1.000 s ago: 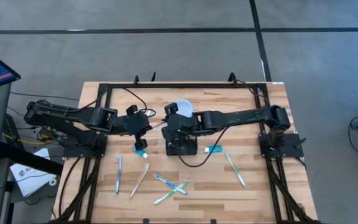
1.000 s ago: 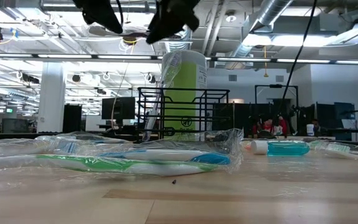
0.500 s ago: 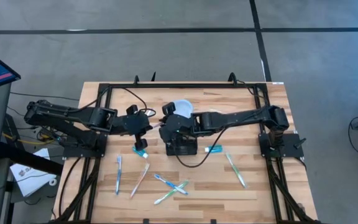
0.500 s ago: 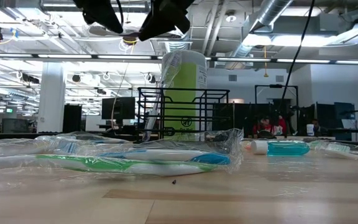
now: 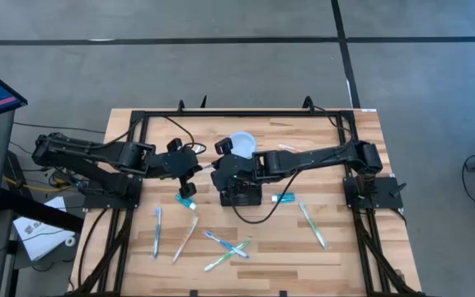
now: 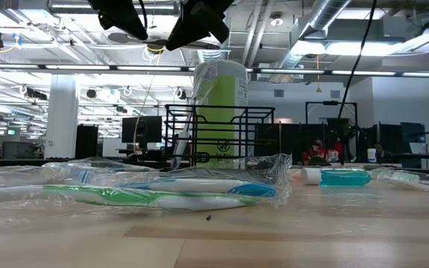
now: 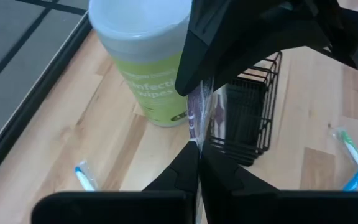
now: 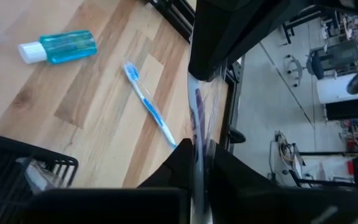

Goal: Pick & Place toothbrushing station
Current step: Put the violet toothbrush into the wire organizer, then put the top right orange toothbrush into the wire organizer

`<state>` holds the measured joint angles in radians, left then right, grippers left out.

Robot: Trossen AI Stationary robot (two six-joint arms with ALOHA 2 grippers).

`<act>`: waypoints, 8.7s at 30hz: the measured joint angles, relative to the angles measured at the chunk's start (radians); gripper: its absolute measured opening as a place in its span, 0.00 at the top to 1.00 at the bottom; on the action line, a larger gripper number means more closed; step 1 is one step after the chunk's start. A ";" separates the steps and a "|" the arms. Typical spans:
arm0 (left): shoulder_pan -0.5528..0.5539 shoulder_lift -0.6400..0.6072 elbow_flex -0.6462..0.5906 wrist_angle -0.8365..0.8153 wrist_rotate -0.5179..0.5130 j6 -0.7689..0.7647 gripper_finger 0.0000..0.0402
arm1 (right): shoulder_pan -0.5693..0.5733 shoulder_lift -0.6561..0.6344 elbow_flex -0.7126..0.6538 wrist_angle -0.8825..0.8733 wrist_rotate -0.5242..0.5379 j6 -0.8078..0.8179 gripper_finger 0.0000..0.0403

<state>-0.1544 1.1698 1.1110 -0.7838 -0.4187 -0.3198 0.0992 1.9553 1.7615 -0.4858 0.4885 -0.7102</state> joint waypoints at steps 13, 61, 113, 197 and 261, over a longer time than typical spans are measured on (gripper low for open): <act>-0.001 -0.039 0.000 0.020 -0.056 0.001 0.92 | 0.004 0.000 0.000 -0.042 0.010 0.047 0.97; -0.004 -0.231 -0.099 0.095 -0.112 0.002 0.86 | -0.007 -0.415 -0.273 0.132 -0.489 0.420 0.97; -0.004 -0.232 -0.099 0.219 -0.111 0.029 0.87 | 0.032 -0.179 -1.278 2.055 -0.223 0.722 0.97; -0.004 -0.232 -0.099 0.253 -0.109 0.035 0.87 | 0.117 -0.020 -1.297 2.055 -0.173 0.763 0.87; -0.004 -0.232 -0.099 0.247 -0.109 0.035 0.87 | -0.027 -0.943 -1.434 0.697 -0.067 1.018 0.68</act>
<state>-0.1588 0.9379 1.0122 -0.5373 -0.5276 -0.2844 0.0720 1.0119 0.3271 0.2115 0.4210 0.3077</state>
